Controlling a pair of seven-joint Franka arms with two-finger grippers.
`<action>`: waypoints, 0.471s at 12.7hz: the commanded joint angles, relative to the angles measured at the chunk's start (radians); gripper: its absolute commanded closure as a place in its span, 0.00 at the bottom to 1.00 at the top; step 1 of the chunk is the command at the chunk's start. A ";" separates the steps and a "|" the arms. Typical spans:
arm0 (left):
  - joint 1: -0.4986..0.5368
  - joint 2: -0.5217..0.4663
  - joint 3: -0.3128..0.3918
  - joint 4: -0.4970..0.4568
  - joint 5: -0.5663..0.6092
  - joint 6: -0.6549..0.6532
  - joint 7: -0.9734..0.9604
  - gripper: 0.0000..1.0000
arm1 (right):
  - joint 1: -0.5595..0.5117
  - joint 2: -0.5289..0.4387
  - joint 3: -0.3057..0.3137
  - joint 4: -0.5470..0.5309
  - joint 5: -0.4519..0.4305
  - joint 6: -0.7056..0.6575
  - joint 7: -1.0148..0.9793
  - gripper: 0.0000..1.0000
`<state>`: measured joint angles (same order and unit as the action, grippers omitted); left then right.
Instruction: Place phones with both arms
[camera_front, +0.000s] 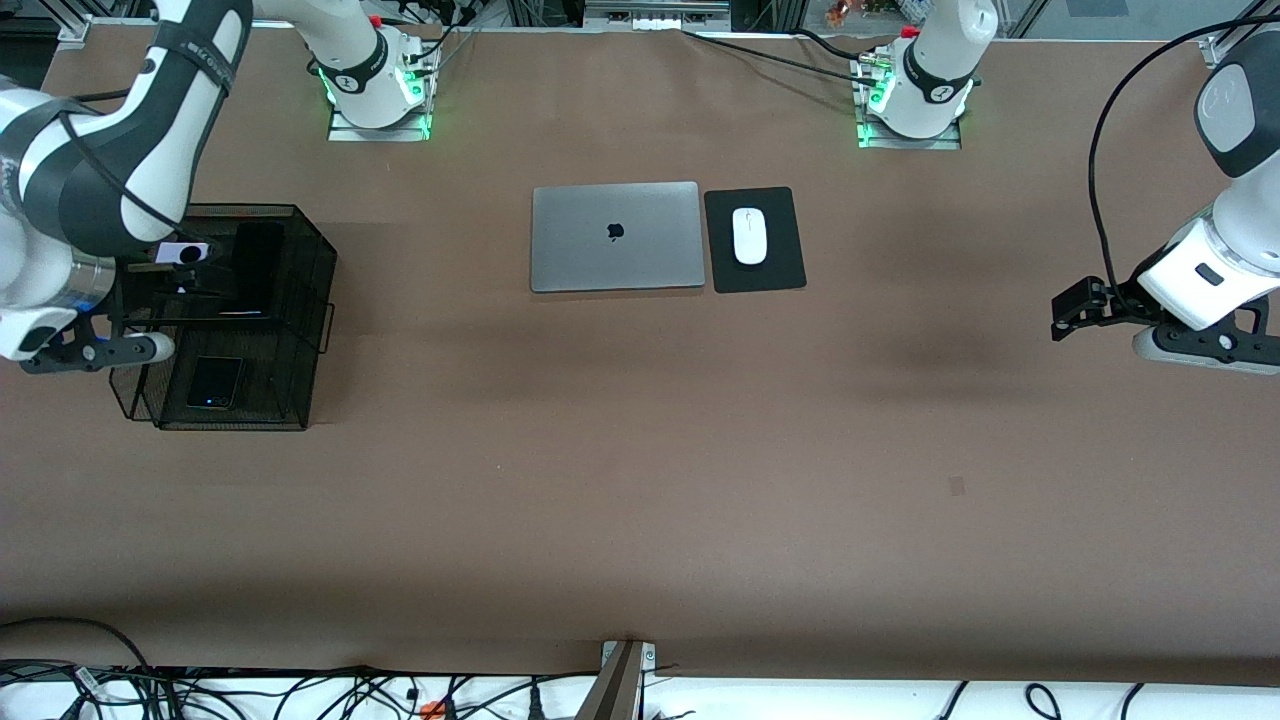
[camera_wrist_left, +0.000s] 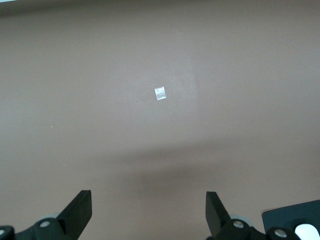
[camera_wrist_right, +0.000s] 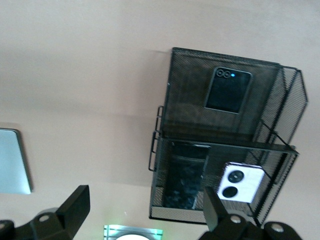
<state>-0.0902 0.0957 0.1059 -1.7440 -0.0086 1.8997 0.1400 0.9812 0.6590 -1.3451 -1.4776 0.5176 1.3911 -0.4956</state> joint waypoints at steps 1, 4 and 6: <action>0.001 0.006 0.003 0.031 -0.014 -0.037 0.003 0.00 | -0.114 -0.093 0.185 0.089 -0.071 -0.020 0.086 0.00; 0.000 0.007 0.003 0.046 -0.008 -0.045 0.001 0.00 | -0.264 -0.198 0.451 0.112 -0.203 -0.006 0.222 0.00; 0.001 0.007 0.003 0.049 -0.008 -0.062 0.003 0.00 | -0.398 -0.280 0.681 0.111 -0.356 0.002 0.287 0.00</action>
<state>-0.0898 0.0957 0.1066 -1.7234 -0.0086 1.8740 0.1401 0.7081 0.4818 -0.8617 -1.3675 0.2686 1.3932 -0.2767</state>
